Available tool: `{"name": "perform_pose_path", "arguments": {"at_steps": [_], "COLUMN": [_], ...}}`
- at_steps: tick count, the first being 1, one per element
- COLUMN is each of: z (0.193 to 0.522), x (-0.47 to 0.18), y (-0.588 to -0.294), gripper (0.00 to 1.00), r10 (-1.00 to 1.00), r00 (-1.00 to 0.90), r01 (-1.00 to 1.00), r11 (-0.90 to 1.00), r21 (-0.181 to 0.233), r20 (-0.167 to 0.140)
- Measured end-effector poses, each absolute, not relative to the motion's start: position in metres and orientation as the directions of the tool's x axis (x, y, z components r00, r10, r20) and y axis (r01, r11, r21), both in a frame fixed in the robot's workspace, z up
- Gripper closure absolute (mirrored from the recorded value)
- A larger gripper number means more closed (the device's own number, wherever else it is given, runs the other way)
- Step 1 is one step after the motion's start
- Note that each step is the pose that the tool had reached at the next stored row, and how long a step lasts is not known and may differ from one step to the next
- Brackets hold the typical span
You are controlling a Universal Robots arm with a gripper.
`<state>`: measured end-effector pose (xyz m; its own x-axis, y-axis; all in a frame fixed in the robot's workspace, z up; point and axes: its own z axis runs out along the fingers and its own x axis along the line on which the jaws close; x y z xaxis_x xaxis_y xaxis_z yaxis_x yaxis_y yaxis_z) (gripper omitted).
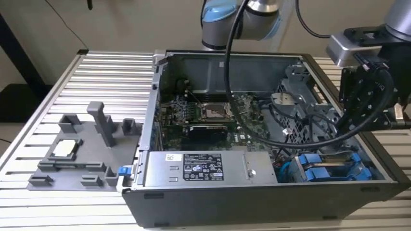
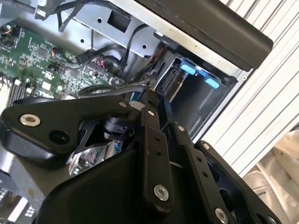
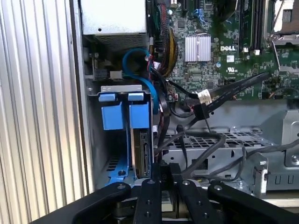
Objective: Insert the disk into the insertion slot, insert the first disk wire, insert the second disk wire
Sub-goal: 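Insert the first disk wire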
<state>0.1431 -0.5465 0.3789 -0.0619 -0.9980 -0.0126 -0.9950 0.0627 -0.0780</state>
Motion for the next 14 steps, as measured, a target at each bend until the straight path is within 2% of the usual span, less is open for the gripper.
{"name": "perform_pose_path", "arguments": {"at_steps": [3, 14], "z": [0.377, 0.375], "x": [0.144, 0.169], "y": [-0.547, -0.55], "gripper": [0.81, 0.81], "r10": [-0.996, -0.996], "r00": [-0.088, -0.089], "r01": [-0.993, -0.996], "r11": [0.089, 0.089], "r21": [-0.074, 0.021], "r20": [-0.012, -0.008]}}
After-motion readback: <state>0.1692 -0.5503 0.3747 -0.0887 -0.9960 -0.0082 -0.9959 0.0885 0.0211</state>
